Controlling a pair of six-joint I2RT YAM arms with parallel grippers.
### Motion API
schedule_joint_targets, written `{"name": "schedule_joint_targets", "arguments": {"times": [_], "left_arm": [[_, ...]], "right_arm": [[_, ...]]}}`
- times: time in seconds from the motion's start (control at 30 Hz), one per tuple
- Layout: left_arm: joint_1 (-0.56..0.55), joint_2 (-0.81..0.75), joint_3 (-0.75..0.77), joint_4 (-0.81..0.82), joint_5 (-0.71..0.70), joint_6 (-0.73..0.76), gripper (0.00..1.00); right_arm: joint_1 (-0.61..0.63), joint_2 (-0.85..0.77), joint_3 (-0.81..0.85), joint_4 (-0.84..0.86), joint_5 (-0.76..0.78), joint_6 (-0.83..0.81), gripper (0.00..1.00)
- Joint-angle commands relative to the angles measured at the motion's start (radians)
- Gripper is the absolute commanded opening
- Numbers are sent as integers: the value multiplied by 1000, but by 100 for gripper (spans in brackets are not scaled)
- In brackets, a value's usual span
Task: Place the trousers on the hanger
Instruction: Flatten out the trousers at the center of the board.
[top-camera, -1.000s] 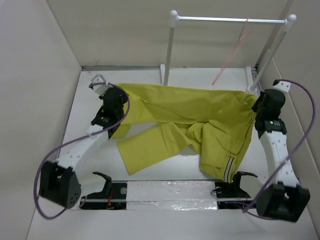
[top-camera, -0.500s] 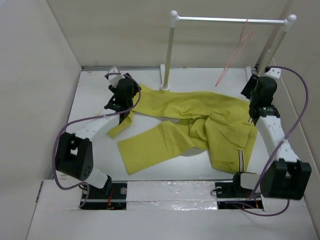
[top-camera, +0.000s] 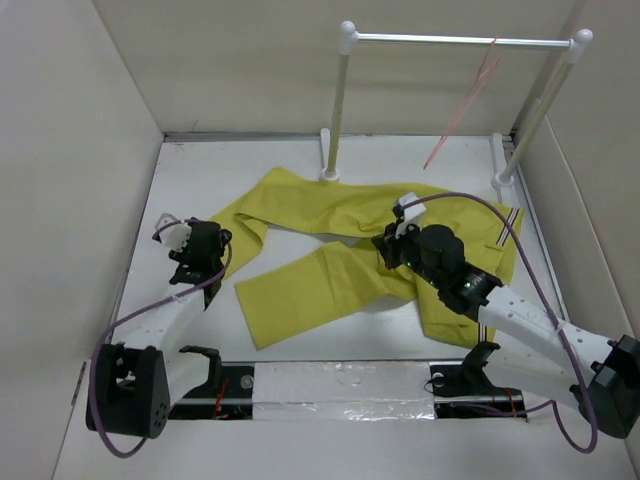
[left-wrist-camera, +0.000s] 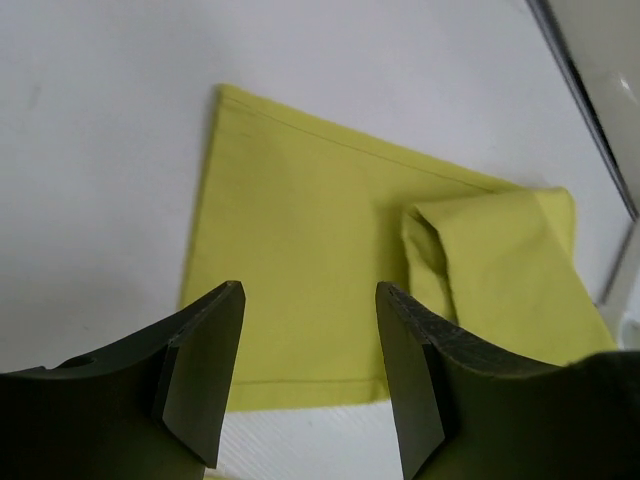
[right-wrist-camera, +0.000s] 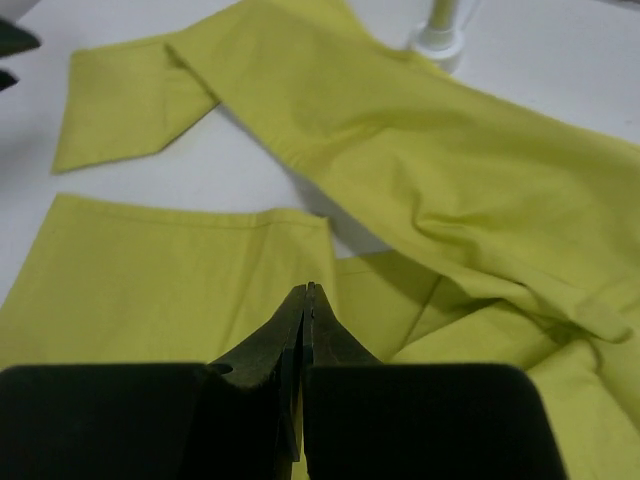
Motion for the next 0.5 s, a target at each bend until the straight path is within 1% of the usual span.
{"name": "schedule_joint_targets", "arguments": {"times": [0.0,0.1,0.13,0.17,0.23,0.27,0.33,0.43,0.47], "left_arm": [[131,102,22,30,90,-18,52],[187,196,94,42,127,22,52],[228,259,114,35,142,19,52],[245,290,142,39,197,17,52],[276,380,162,50,251,13,51],[276,406,189,47,277,14,51],[276,474,235,14,280,26,51],[276,503,261,0,291,34,50],[276,514,283,-10,294,34,46]], "right_arm": [[83,-16,-45,71,29,-29,0],[114,-6,-65,72,29,-26,6],[135,-6,-70,80,29,-24,10],[146,-7,-76,94,34,-26,11],[157,-10,-78,103,48,-40,14],[171,-12,-76,97,52,-43,17],[180,-24,-76,94,74,-63,21],[180,-29,-76,92,103,-64,22],[180,-33,-76,89,107,-64,22]]}}
